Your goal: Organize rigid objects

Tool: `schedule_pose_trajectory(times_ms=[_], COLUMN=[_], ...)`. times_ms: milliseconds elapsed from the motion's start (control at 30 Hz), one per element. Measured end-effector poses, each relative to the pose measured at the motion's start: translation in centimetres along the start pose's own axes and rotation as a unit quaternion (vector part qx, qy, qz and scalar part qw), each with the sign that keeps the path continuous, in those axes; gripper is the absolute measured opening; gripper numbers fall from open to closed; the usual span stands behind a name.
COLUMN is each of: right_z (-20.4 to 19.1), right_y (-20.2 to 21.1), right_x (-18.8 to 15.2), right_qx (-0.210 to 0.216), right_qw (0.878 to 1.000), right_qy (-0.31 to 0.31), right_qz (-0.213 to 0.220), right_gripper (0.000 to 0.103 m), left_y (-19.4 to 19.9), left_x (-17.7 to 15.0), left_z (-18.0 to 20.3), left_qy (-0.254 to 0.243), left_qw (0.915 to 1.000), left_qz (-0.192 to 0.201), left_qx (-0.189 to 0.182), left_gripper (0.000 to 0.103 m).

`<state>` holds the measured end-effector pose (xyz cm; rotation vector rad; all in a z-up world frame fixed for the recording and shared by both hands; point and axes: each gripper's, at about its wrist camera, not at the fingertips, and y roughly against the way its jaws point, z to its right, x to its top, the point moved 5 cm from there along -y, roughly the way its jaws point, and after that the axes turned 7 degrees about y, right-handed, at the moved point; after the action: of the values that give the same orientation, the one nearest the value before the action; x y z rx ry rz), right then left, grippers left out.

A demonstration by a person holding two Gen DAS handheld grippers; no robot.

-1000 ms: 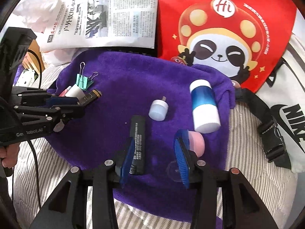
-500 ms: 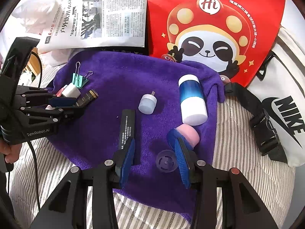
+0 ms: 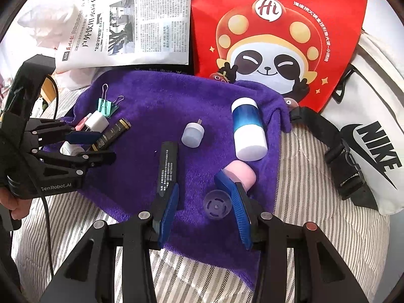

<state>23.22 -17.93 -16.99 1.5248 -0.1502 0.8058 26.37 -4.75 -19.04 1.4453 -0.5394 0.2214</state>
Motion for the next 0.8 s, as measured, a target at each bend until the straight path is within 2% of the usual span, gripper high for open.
schedule_pose_trajectory(times_ms=[433, 800], right_z=[-0.4, -1.0], right_y=[0.7, 1.2], right_x=[-0.7, -1.4], right_qx=[0.005, 0.005], right_qw=[1.000, 1.000], right_qy=[-0.004, -0.007], right_qz=[0.000, 0.000], right_gripper=[0.043, 0.044], left_y=[0.7, 2.6], left_x=[-1.0, -2.0], left_z=[0.1, -1.0], left_qy=[-0.002, -0.001], left_qw=[0.9999, 0.9999], left_qz=[-0.016, -0.011], left_qx=[-0.002, 0.011], left_gripper=[0.053, 0.058])
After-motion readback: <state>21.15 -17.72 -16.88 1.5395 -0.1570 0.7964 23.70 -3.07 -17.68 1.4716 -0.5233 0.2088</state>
